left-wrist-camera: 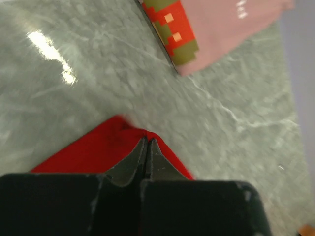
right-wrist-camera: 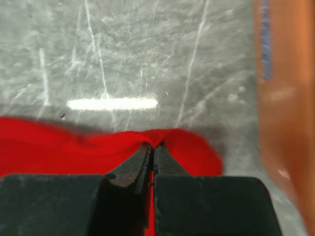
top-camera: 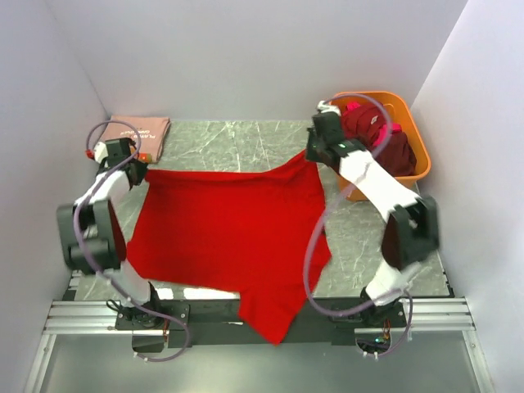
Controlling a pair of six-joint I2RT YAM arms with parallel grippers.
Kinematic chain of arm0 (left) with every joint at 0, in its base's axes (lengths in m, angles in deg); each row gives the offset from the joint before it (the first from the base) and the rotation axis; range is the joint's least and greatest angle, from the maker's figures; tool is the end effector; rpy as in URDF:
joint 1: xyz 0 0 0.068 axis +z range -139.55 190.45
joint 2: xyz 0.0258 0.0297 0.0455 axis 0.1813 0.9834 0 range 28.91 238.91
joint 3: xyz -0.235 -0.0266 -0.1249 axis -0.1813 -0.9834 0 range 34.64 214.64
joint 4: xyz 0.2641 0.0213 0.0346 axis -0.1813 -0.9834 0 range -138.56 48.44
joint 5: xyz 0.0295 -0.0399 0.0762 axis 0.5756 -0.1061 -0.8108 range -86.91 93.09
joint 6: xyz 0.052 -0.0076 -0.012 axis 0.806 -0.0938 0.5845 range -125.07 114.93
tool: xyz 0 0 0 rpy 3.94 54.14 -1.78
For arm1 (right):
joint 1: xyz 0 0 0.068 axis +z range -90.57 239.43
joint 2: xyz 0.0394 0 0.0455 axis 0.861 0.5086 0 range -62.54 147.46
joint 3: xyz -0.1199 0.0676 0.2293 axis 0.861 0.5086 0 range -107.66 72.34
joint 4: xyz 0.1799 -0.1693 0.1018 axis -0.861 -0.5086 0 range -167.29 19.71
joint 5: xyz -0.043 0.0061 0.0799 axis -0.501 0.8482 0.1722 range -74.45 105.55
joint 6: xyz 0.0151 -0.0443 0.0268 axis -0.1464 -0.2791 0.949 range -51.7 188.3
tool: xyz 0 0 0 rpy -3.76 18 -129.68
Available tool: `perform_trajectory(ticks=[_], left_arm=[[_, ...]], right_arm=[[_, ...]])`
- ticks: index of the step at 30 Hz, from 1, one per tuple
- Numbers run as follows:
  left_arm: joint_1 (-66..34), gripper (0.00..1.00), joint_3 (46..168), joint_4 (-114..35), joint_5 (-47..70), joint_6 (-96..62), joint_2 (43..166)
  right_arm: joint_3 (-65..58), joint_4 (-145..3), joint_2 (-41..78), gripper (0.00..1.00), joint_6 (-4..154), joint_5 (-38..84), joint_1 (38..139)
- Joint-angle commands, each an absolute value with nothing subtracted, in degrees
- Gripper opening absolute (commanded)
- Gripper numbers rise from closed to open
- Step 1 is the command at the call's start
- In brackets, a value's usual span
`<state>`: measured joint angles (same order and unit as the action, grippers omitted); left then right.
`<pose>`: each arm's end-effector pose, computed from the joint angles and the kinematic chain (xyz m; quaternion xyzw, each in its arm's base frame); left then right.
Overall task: Fold and stack the t-shirts
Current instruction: Flatten the tshirt out, then fold the tshirt
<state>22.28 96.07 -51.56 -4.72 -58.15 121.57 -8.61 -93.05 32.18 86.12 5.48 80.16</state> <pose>0.3514 0.0787 0.2208 -0.5114 0.7517 -0.0870 0.4073 0.3642 0.1311 0.3045 0.0169 0.8904 0.0740 0.4488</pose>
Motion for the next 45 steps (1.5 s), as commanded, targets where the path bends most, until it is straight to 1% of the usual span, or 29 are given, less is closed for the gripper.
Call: perform_trajectory(ticks=[1,4,9,15,19,27,37,41,45], left_arm=[[22.49,0.0,102.57,-44.73,-4.3,-55.35,127.16],[22.49,0.0,103.72,-43.58,-2.8,-55.87,130.77],[22.49,0.0,105.3,-45.6,-4.03,-55.7,132.36],[22.49,0.0,104.08,-47.88,-4.9,-55.26,130.43],[22.49,0.0,104.25,-51.22,-6.22,-54.82,128.32],[22.49,0.0,105.74,-58.07,-6.49,-50.87,126.64],[22.49,0.0,108.11,-65.72,-8.6,-47.79,125.15],[22.49,0.0,110.3,-69.41,-11.4,-47.61,124.89],[22.49,0.0,111.02,-70.99,-11.67,-47.17,124.45]], right_arm=[[-18.95,-91.37,39.2,0.0,87.9,8.77,79.47],[-21.26,-92.52,43.27,0.0,89.3,10.18,79.56],[-20.31,-94.02,43.9,0.0,91.94,11.24,79.47],[-15.47,-98.32,39.25,0.0,95.19,13.61,79.38],[-13.98,-107.44,35.82,0.0,96.33,12.65,79.47],[-6.51,-111.85,29.57,0.0,97.4,21.16,79.3],[-1.07,-116.17,24.3,0.0,100.99,26.27,79.38],[-0.26,-118.98,22.89,0.0,102.05,22.25,79.47],[1.22,-120.39,22.63,0.0,102.14,23.62,79.38]])
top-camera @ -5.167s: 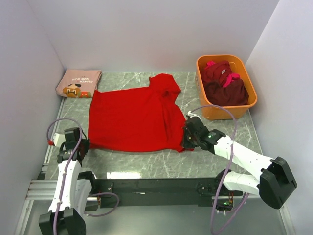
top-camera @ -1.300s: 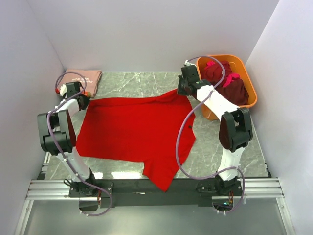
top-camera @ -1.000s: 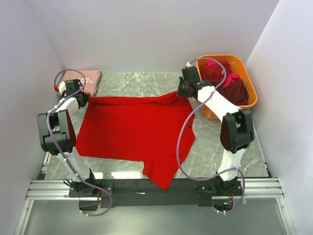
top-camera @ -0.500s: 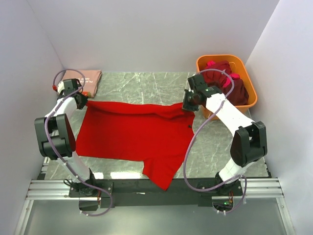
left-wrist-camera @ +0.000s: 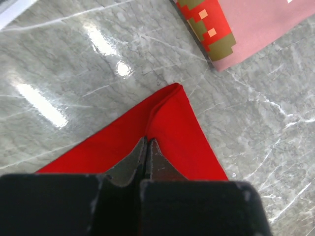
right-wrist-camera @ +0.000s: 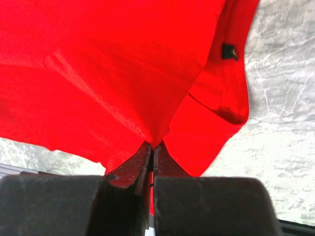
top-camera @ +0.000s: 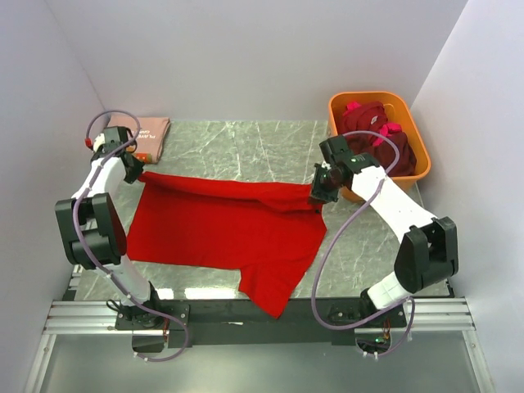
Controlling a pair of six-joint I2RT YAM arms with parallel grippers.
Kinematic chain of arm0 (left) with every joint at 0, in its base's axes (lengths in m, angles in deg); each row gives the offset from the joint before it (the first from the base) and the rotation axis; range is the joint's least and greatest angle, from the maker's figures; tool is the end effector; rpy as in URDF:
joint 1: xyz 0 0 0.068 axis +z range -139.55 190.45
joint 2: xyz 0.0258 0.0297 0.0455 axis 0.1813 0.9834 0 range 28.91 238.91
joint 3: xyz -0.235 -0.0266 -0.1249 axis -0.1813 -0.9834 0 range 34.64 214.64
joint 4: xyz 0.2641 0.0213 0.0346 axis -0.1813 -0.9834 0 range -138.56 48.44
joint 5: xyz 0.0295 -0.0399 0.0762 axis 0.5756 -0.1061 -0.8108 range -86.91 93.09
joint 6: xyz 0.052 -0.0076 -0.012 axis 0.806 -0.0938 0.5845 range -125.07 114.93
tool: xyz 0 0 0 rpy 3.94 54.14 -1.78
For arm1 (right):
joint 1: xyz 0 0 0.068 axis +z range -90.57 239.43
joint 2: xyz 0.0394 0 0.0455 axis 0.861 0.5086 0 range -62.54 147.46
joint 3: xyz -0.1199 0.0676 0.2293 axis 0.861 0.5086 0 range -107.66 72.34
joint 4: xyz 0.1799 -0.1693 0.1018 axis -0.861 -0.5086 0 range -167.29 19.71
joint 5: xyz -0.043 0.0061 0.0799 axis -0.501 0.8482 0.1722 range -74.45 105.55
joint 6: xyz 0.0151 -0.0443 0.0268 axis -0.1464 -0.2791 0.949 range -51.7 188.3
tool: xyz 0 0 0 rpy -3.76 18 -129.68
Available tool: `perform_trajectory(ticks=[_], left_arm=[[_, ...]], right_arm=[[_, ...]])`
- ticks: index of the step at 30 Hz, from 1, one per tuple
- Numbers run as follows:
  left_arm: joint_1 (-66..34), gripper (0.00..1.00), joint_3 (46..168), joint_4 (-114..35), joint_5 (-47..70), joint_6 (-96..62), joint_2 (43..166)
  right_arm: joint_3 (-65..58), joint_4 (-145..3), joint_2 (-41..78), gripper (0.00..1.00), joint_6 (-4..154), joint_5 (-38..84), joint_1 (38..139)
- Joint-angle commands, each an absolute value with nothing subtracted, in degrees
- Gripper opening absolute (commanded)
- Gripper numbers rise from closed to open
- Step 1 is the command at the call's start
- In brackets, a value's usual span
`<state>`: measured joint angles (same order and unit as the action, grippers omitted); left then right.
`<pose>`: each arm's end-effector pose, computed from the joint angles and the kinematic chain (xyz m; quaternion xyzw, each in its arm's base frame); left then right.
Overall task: Fold and stack the t-shirts
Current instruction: Fold the tshirt
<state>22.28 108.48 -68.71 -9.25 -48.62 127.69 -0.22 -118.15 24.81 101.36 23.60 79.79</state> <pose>0.3698 0.0853 0.2317 -0.4679 0.8164 0.0095 0.3384 0.2948 0.1147 0.2684 0.0907 0.9652 0.1670 0.1799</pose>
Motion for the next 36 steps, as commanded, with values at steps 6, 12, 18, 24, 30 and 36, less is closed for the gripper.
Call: perform_trajectory(ticks=[6,12,18,24,30,36], left_arm=[[22.49,0.01,107.68,-72.14,-15.18,-48.4,123.13],[22.49,0.25,104.16,-72.84,-18.26,-49.28,123.04],[22.58,0.83,103.63,-74.52,-18.88,-50.25,120.5],[22.58,0.99,100.74,-67.95,-10.63,-49.54,115.31],[20.21,0.99,99.5,-61.77,-3.68,-47.44,120.12],[18.27,0.99,98.36,-58.09,-0.17,-46.64,124.7]], right_arm=[[8.95,-117.14,21.84,0.0,103.1,27.59,79.56],[15.99,-112.84,22.36,0.24,101.88,29.78,80.0],[12.59,-113.97,21.75,0.71,98.28,25.05,80.17],[6.42,-107.06,23.94,0.86,97.21,26.18,80.96],[-0.59,-101.4,34.3,0.87,97.39,20.57,84.48],[-7.64,-105.71,45.29,0.87,98.09,9.31,84.31]])
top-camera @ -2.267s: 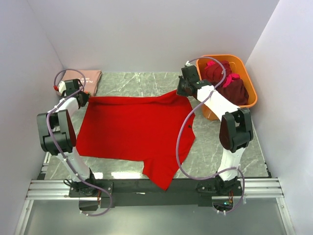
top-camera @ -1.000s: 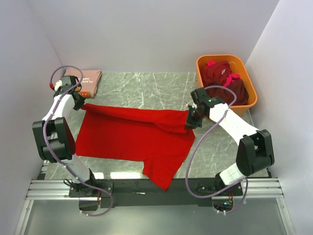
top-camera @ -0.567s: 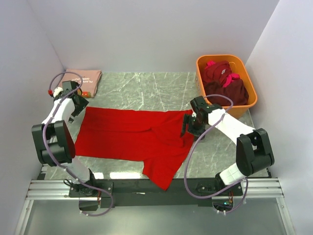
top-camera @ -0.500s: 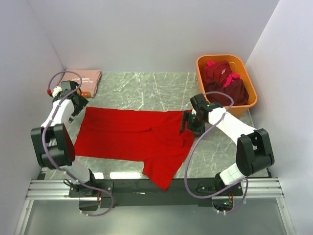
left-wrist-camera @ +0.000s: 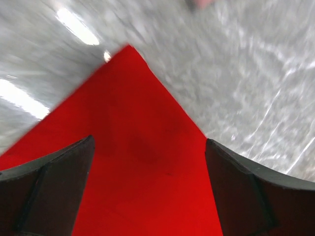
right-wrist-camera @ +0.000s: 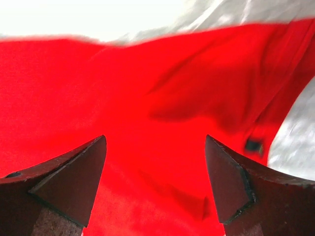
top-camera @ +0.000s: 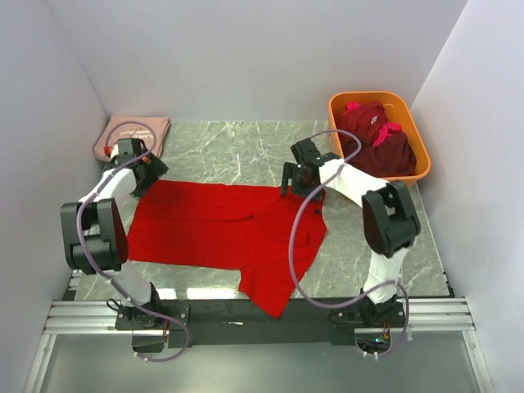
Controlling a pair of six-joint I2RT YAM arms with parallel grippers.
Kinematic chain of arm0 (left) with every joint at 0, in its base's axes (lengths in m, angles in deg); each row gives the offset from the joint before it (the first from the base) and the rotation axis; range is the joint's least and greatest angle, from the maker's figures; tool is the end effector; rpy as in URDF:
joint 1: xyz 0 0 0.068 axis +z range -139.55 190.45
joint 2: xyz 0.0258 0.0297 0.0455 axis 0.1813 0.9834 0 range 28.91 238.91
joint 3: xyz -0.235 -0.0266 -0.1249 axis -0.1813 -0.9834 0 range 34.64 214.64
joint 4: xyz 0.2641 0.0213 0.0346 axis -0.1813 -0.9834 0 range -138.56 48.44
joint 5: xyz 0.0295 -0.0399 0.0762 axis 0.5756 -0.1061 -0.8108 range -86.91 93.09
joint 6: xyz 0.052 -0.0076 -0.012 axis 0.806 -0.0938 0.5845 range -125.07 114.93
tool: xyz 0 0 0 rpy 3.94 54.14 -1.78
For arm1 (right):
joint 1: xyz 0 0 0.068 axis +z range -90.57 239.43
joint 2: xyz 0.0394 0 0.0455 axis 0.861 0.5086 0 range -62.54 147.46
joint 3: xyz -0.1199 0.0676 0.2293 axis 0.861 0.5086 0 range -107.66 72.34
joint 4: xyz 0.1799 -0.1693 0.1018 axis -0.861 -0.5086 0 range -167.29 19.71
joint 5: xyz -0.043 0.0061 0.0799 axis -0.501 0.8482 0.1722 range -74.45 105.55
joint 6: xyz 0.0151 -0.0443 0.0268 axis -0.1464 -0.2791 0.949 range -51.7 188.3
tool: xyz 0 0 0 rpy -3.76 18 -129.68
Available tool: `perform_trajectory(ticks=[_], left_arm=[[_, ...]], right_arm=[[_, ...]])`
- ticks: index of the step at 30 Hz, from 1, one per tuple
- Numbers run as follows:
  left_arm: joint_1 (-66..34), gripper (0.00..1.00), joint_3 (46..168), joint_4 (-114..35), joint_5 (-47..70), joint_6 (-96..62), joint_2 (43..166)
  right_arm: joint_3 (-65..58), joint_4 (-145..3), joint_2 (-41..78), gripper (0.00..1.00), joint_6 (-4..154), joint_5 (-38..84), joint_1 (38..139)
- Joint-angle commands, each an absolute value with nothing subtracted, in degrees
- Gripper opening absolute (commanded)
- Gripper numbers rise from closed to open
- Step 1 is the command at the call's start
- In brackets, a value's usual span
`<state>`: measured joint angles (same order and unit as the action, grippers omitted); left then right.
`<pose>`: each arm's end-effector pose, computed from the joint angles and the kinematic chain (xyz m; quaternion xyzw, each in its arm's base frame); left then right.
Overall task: Fold and stack the t-shirts
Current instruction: Fold the tshirt
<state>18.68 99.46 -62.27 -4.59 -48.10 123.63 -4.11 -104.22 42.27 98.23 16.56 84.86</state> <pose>0.3539 0.0561 0.2135 -0.4267 0.8372 -0.0404 0.3397 0.3488 0.1665 0.1997 0.0360 0.9702 0.1189 0.2080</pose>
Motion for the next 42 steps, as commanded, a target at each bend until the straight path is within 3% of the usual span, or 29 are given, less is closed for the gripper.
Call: perform_trajectory(ticks=[1,12,30,36,42], left_arm=[[18.01,0.99,97.4,-57.21,1.58,-46.64,125.23],[17.21,0.99,97.31,-56.59,0.28,-49.88,131.21],[16.51,0.99,101.08,-54.91,-0.07,-55.52,134.03],[16.42,0.99,101.62,-56.5,-2.0,-55.34,130.43],[16.42,0.99,94.6,-59.39,-9.36,-58.32,119.36]], right_arm=[[-8.34,-105.97,46.43,0.87,97.92,9.83,84.04],[-20.03,-112.65,58.83,0.86,94.14,3.87,81.06],[-46.49,-117.31,74.74,0.86,85.09,4.21,78.15],[-47.12,-115.74,70.63,0.86,83.33,7.8,77.98],[-32.98,-104.75,54.2,0.86,82.45,13.7,79.29]])
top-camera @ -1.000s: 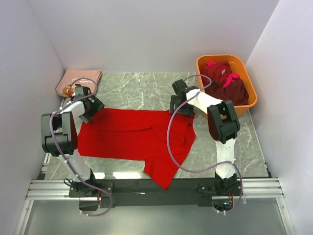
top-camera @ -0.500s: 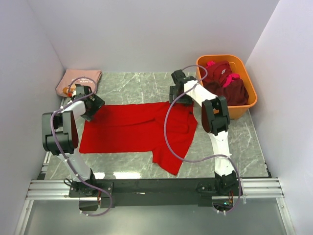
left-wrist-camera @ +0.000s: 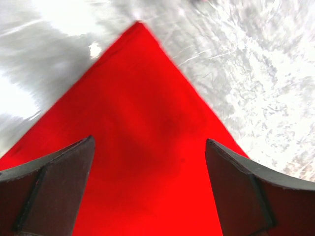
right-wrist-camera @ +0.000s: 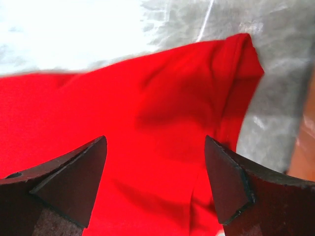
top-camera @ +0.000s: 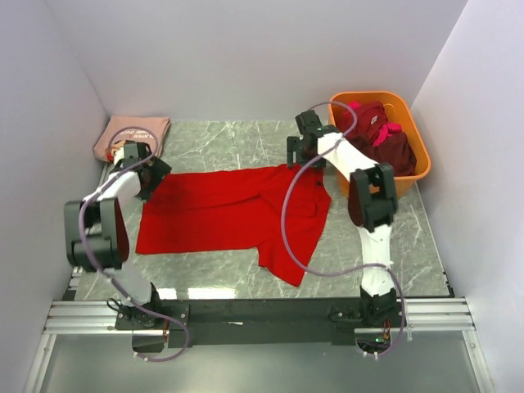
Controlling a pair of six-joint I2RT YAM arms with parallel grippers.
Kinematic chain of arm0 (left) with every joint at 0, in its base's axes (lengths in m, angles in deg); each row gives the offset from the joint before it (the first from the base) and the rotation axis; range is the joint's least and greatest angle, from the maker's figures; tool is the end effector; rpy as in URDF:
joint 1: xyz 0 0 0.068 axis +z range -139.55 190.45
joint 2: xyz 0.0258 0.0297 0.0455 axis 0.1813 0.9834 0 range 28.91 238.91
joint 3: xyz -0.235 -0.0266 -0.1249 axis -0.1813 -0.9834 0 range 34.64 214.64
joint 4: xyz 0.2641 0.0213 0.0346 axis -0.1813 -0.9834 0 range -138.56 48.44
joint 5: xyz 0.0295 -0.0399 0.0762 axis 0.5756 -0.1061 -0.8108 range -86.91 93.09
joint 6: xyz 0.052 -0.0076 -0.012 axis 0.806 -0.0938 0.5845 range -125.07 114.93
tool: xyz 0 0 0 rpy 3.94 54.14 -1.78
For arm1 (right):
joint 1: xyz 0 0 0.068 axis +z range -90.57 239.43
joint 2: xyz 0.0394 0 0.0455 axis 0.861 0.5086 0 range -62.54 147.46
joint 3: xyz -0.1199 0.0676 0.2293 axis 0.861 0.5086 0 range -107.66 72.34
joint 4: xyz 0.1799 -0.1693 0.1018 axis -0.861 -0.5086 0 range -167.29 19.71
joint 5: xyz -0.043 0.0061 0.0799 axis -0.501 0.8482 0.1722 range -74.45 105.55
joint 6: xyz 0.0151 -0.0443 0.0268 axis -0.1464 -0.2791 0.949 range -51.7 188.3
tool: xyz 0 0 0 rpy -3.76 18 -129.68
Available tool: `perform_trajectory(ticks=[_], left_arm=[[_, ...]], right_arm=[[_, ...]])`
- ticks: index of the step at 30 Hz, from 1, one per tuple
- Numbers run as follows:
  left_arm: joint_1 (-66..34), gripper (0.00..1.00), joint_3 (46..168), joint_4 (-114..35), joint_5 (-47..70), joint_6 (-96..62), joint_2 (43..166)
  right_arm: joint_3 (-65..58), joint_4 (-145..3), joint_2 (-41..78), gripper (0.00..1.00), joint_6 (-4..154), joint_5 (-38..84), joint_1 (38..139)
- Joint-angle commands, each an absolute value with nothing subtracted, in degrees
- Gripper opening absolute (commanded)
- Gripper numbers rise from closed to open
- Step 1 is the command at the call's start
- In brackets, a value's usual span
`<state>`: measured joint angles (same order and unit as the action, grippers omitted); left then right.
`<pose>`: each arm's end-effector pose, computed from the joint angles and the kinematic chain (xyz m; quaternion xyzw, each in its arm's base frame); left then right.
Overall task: Fold and stack the t-shirts
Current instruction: Fold the tshirt
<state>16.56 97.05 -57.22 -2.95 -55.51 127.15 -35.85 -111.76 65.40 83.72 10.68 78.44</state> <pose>0.3615 0.0426 0.1854 -0.4619 0.8220 -0.0782 0.3237 0.4626 0.1561 0.1929 -0.0198 0.9676 0.0342 0.2493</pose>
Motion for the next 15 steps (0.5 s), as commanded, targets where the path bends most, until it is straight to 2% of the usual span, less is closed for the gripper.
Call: perform_trajectory(ticks=[1,7,15], left_arm=[[16.51,0.99,93.71,-61.31,-10.78,-59.29,117.61],[19.84,0.99,85.19,-75.27,-20.98,-70.62,105.48],[27.93,0.99,71.3,-77.25,-20.64,-74.51,91.23]], right_arm=[[-29.22,-103.7,50.0,0.86,83.15,13.96,79.73],[-11.38,-94.82,35.91,0.87,87.63,15.37,83.16],[4.12,-89.63,27.73,0.87,91.5,20.55,83.51]])
